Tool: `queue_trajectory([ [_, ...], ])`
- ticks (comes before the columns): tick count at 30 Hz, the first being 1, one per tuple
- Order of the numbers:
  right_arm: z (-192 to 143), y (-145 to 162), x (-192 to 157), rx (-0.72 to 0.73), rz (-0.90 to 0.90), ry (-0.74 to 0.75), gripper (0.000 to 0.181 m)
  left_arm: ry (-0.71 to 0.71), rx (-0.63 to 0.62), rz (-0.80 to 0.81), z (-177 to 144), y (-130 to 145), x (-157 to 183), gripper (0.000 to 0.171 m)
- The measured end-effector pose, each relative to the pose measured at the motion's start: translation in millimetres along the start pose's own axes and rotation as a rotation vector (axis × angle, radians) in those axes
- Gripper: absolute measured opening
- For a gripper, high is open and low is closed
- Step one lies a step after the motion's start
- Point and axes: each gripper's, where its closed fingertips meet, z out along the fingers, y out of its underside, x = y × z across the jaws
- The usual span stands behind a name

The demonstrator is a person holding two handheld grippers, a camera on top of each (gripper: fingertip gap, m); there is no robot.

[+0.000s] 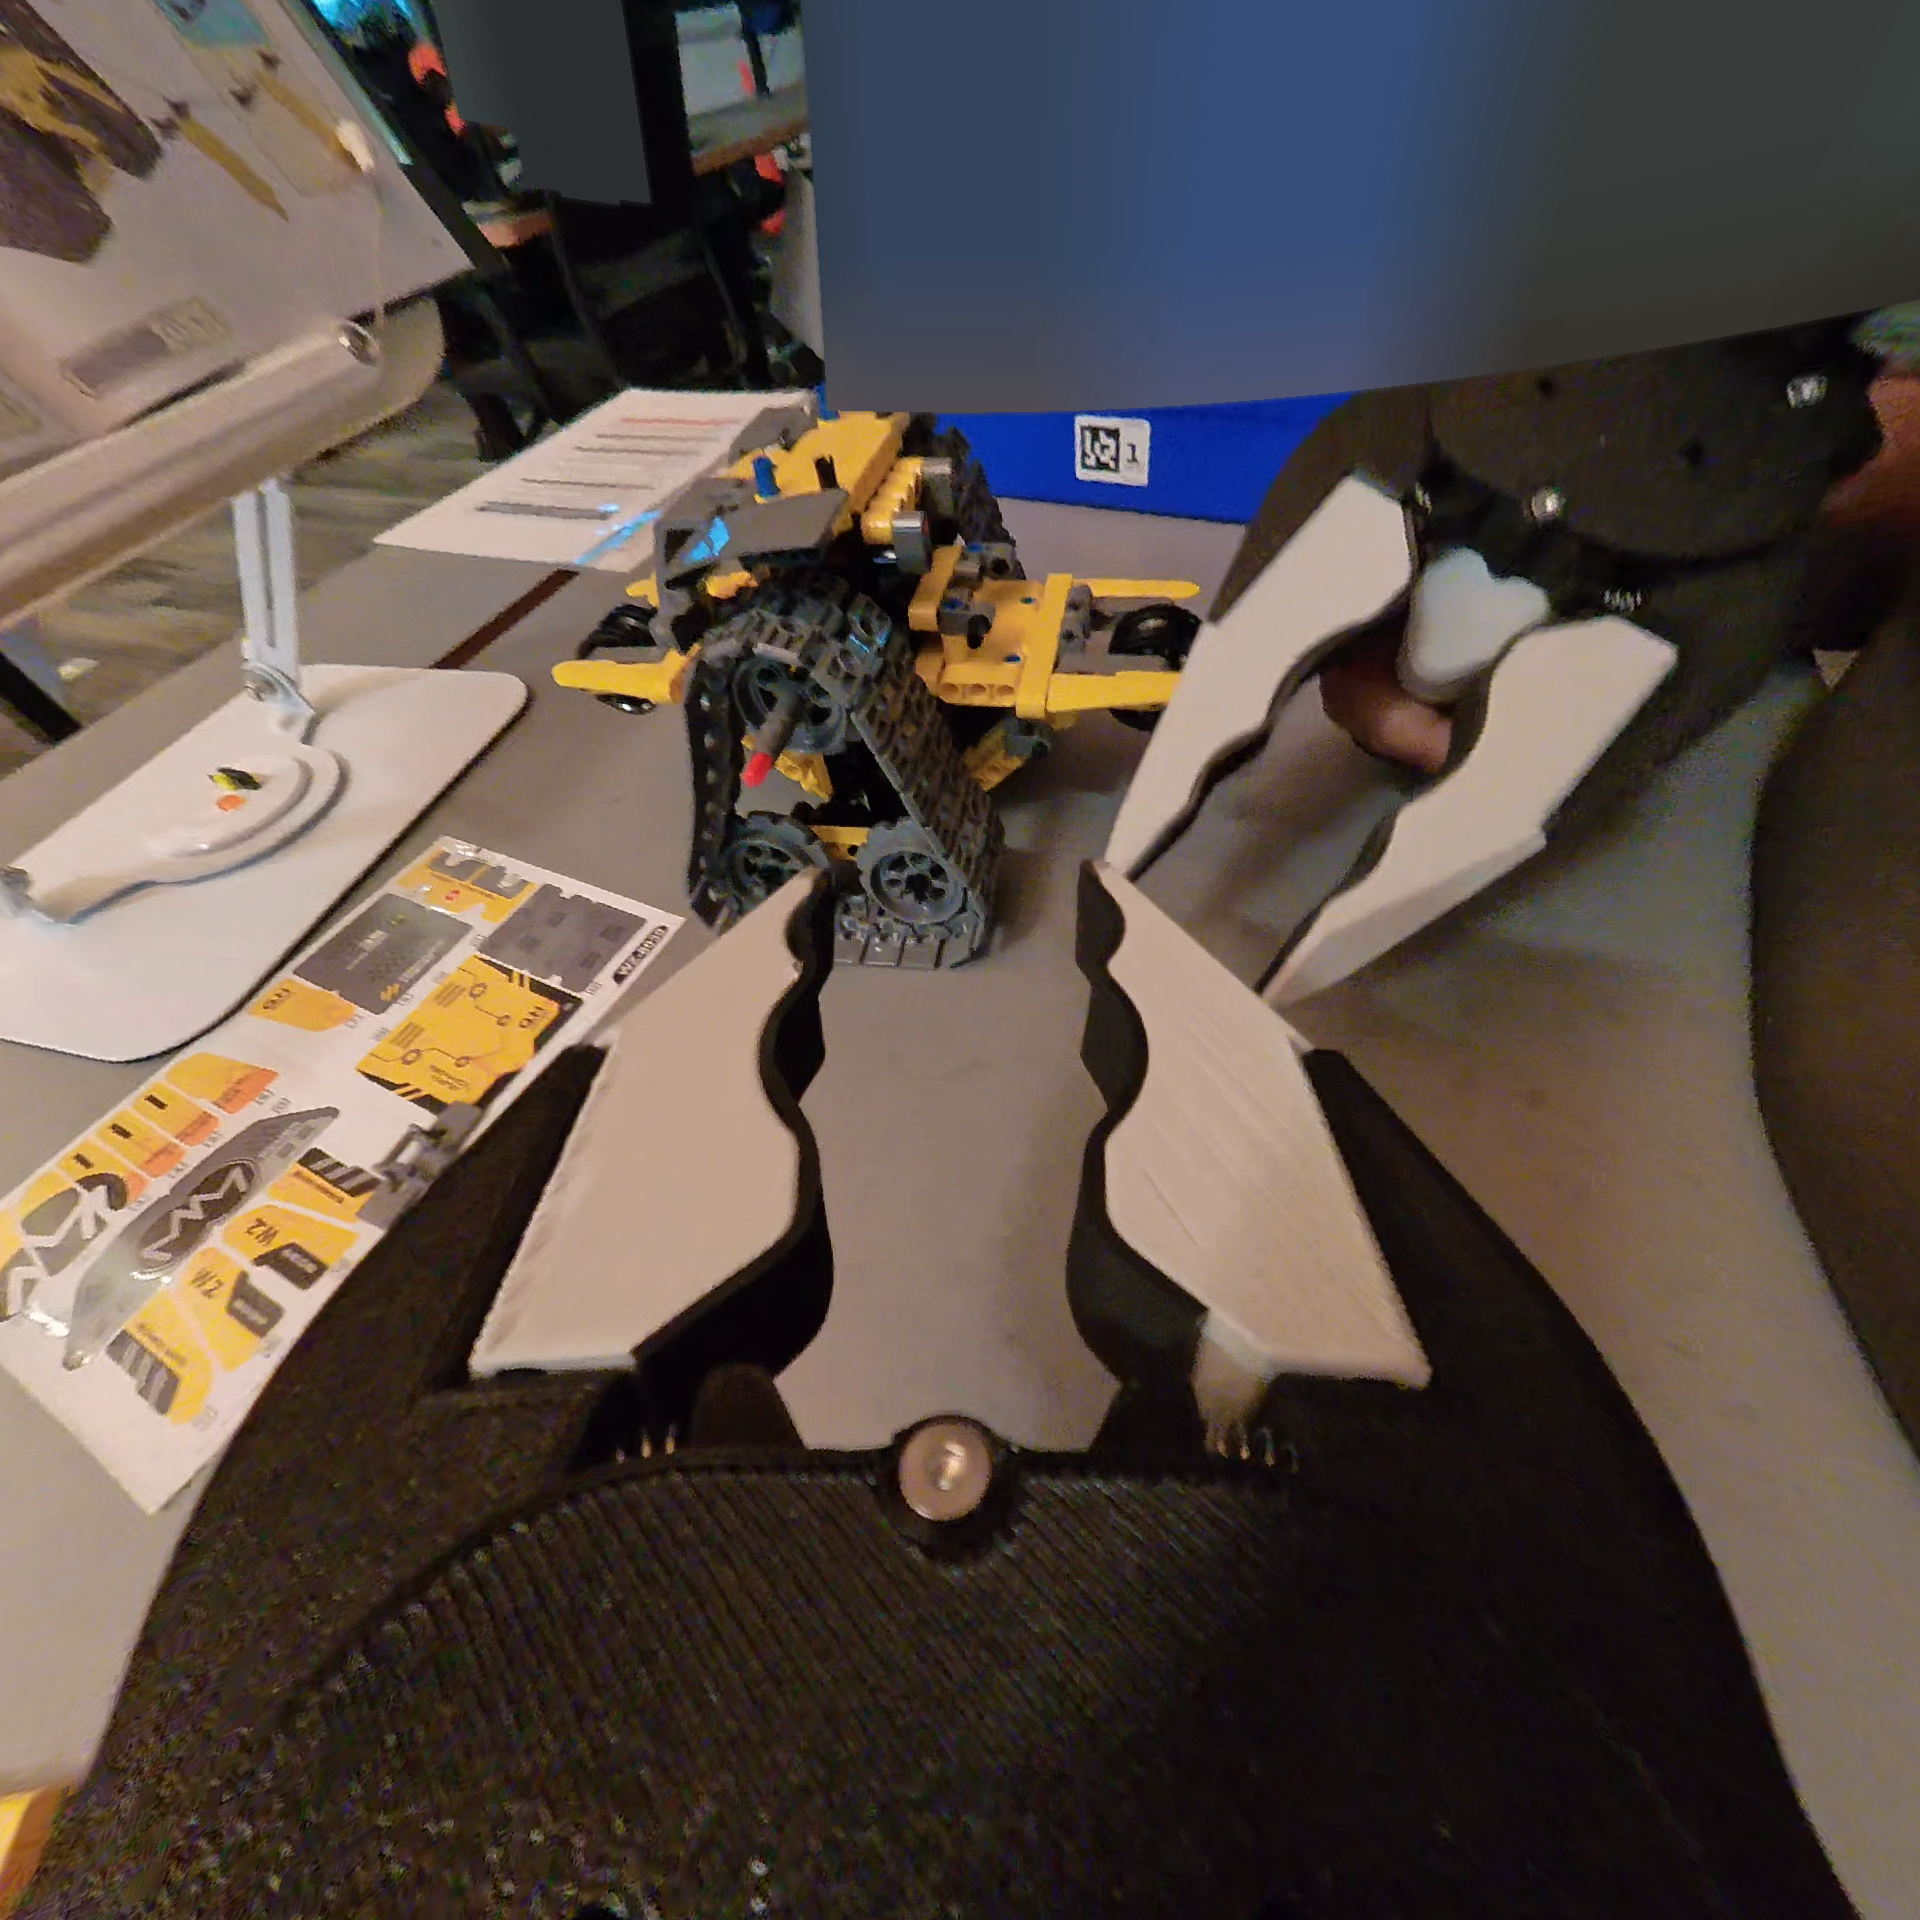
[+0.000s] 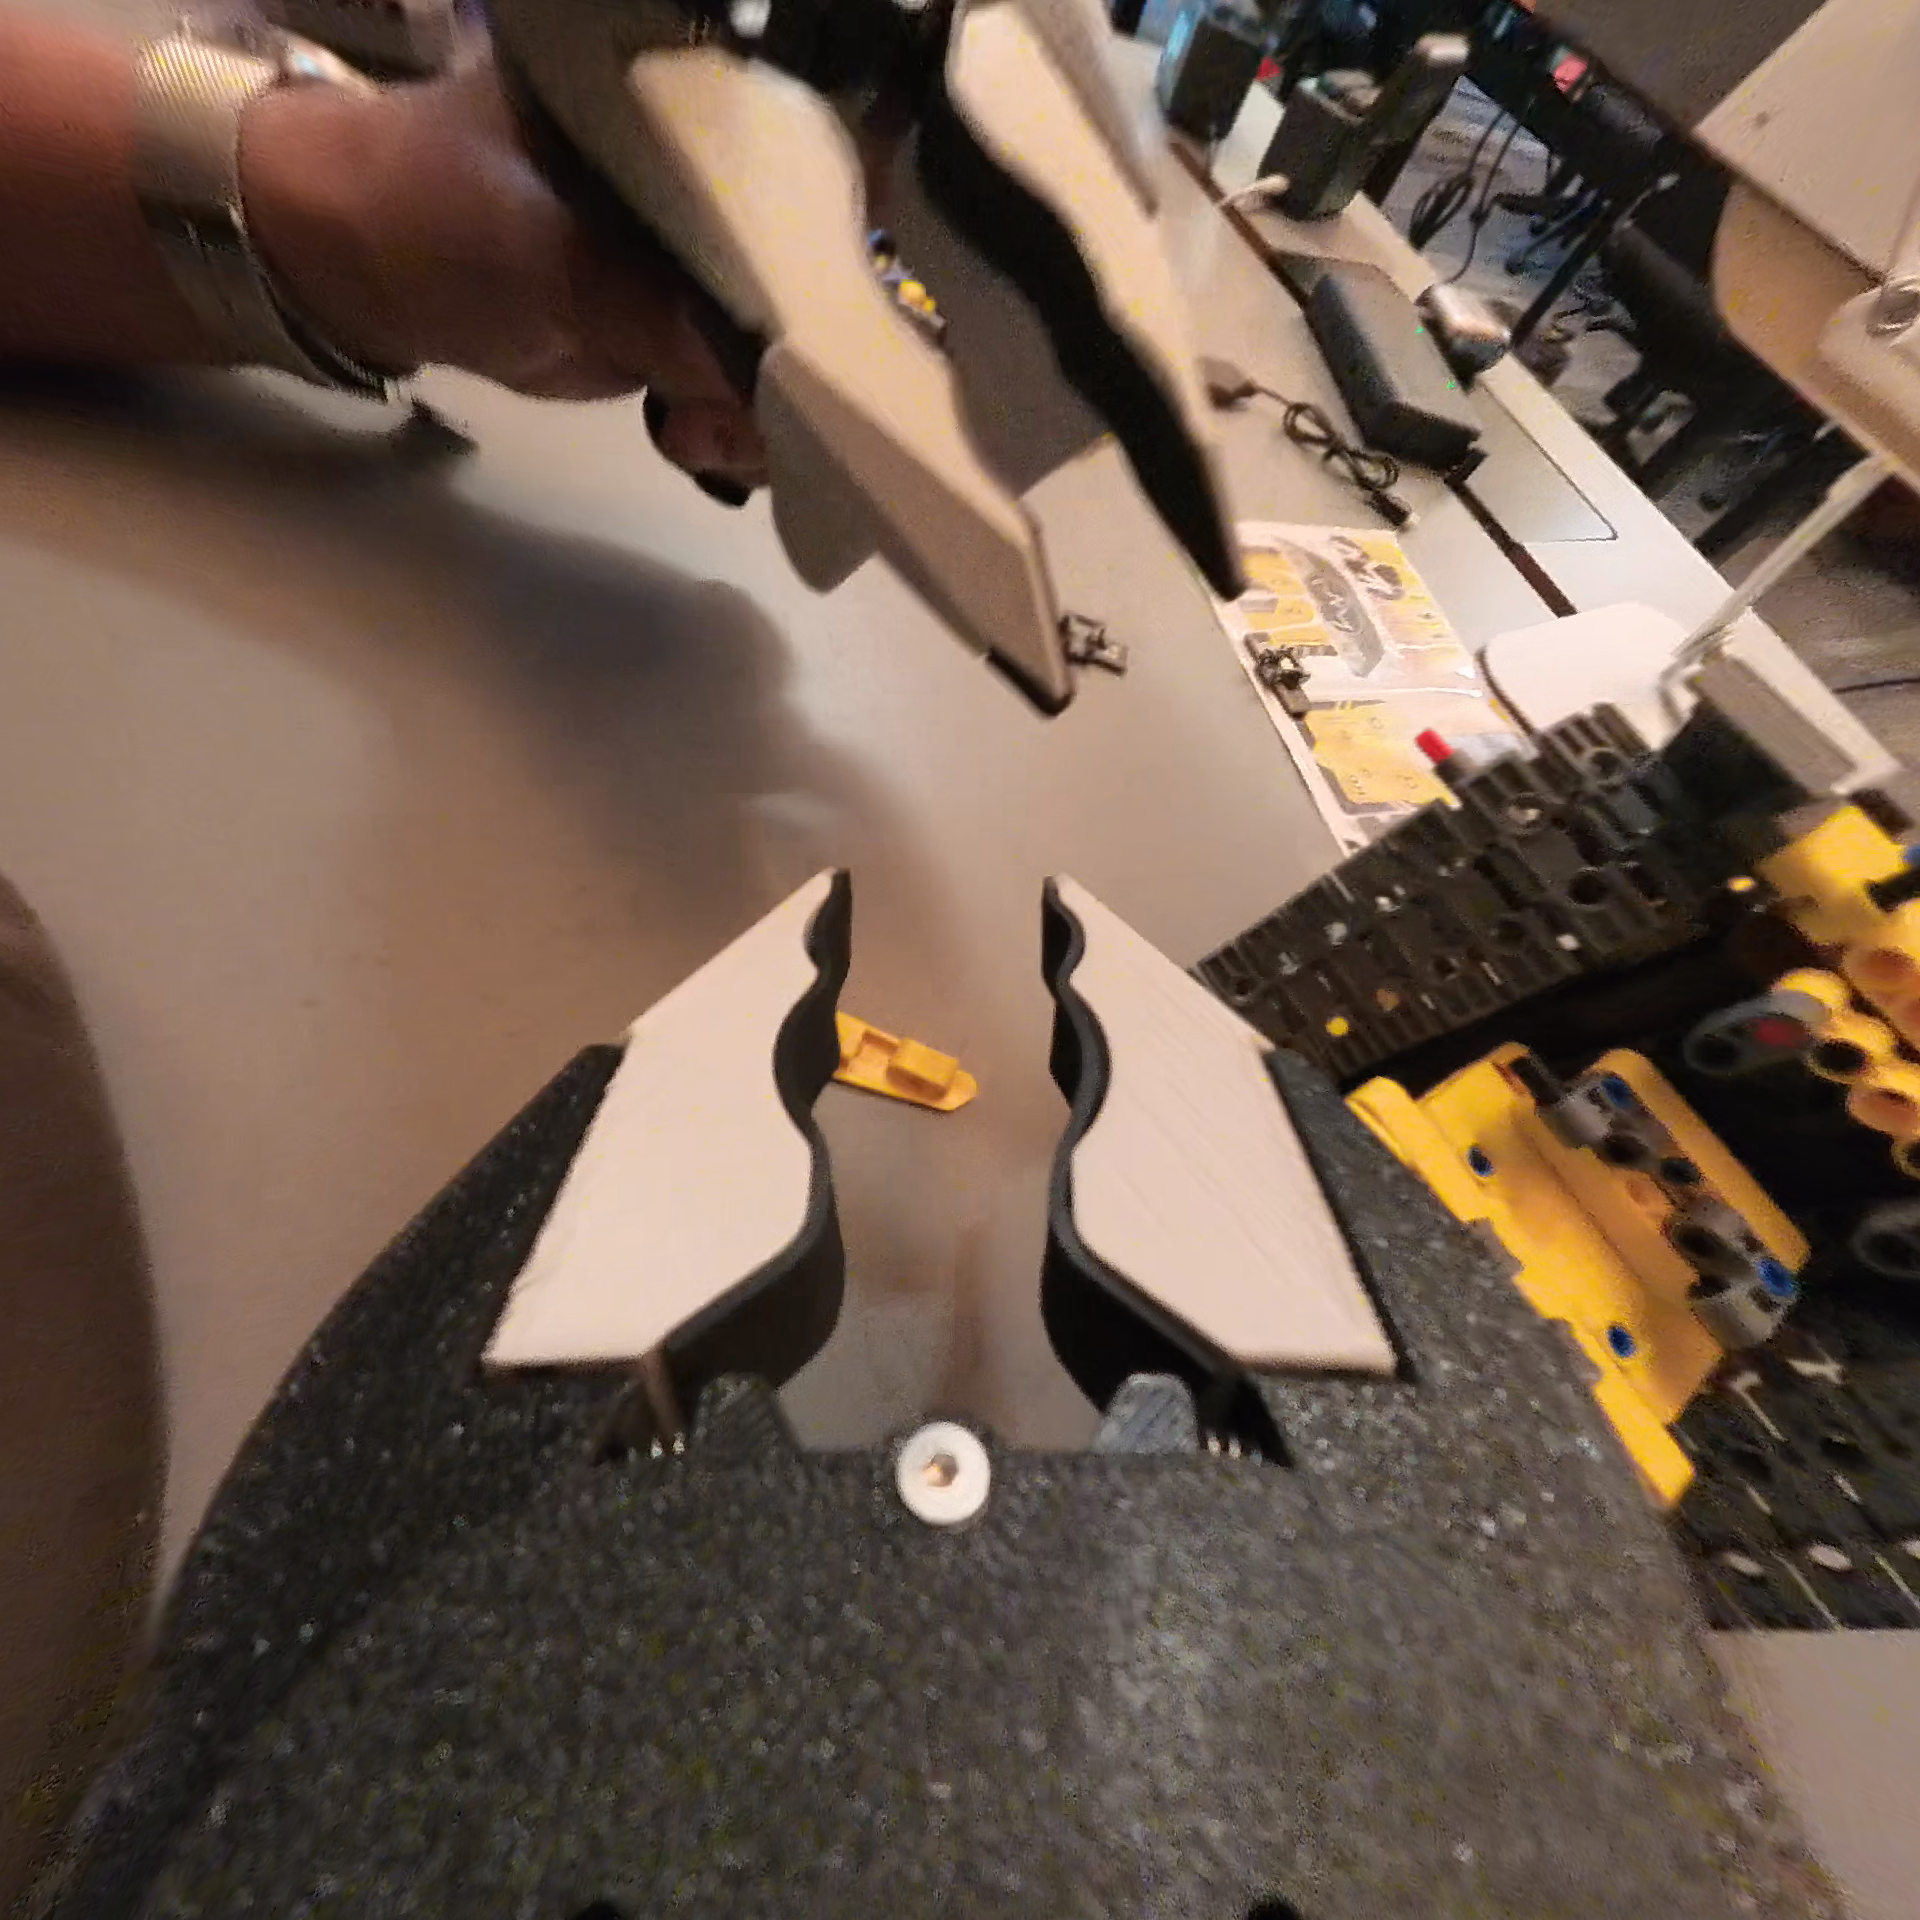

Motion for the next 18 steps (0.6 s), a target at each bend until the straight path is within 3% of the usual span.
queue_trajectory([
  [6, -16, -14, 8, 0.079, 0.133, -0.060, 0.030, 0.159, -0.157, 0.009, 15, 25, 33, 0.034],
  [11, -35, -28, 18, 0.155, 0.181, -0.069, 0.023, 0.264, -0.341, -0.137, 32, 53, 63, 0.028],
  [13, -39, -30, 23, 0.177, 0.185, -0.049, 0.023, 0.240, -0.387, -0.155, 40, 62, 66, 0.026],
  [18, -39, -29, 24, 0.174, 0.169, -0.037, 0.023, 0.058, -0.458, -0.024, 47, 74, 52, 0.012],
])
